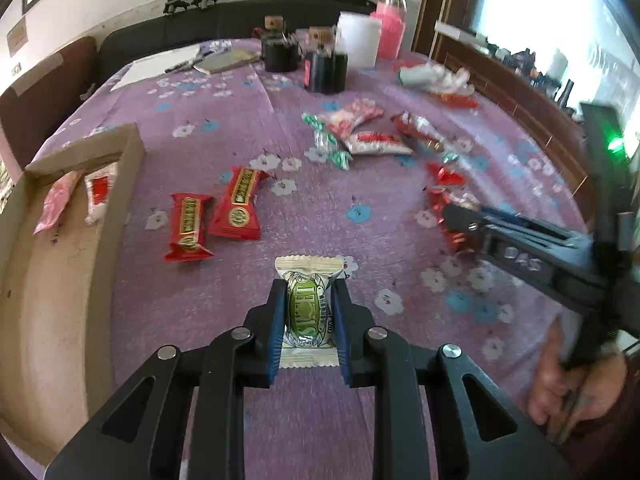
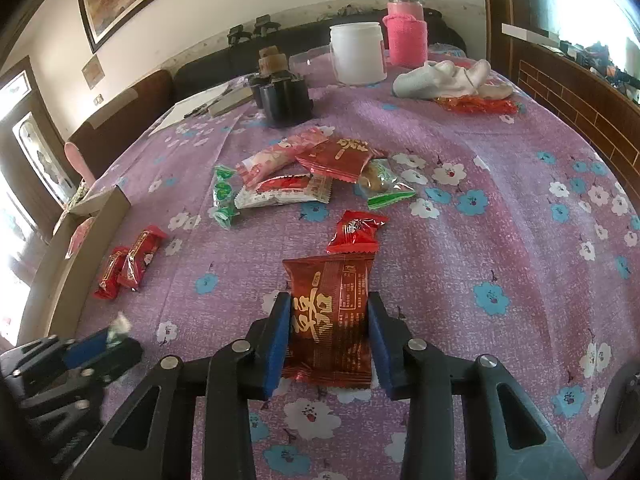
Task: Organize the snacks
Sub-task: 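Carry both candies over the cardboard box and release them inside with both tools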
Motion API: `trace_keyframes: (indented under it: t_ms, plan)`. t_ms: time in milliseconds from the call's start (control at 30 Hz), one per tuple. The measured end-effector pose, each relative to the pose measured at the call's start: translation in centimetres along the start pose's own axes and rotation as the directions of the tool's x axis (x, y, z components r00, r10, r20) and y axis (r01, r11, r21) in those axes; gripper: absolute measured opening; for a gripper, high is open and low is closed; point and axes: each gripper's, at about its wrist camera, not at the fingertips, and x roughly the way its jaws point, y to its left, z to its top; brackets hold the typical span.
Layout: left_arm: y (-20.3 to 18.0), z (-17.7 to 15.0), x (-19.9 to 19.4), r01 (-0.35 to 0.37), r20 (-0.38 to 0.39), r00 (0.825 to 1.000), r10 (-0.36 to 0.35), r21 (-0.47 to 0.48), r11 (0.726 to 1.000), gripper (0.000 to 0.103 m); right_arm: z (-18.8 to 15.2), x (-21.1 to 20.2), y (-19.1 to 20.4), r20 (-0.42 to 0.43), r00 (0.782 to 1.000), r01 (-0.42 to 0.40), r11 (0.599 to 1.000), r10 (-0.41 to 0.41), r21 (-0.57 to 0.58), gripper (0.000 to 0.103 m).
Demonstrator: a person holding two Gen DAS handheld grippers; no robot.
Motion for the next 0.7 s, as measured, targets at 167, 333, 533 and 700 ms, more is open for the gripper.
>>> trace_keyframes:
  t_ms: [167, 333, 533, 700]
  plan:
    - [2.3, -0.4, -4.5, 0.058, 0.074, 0.996, -0.054, -0.059, 0.997, 0.019, 0.2, -0.6, -0.4, 0.034, 0.999, -0.014, 1.0, 0.013, 0.018, 0.037]
    - [7.0, -0.9, -9.5, 0.069, 0.146, 0.988, -0.049, -0.131, 0.989, 0.019, 0.4, -1.5, -0.4, 0.094, 0.996, -0.008, 1.0, 0.007, 0.019, 0.037]
    - [13.9, -0.3, -13.0, -0.071, 0.171, 0.98, 0.104, -0.186, 0.98, 0.02, 2.1, -5.1, 1.4, 0.126, 0.985, -0.125, 0.992, 0.12, 0.03, 0.037]
    - [19.0, 1.8, -12.3, -0.158, 0.145, 0.97, 0.193, -0.221, 0.963, 0.02, 6.4, -10.2, 7.7, 0.167, 0.952, -0.249, 0.966, 0.257, -0.065, 0.036]
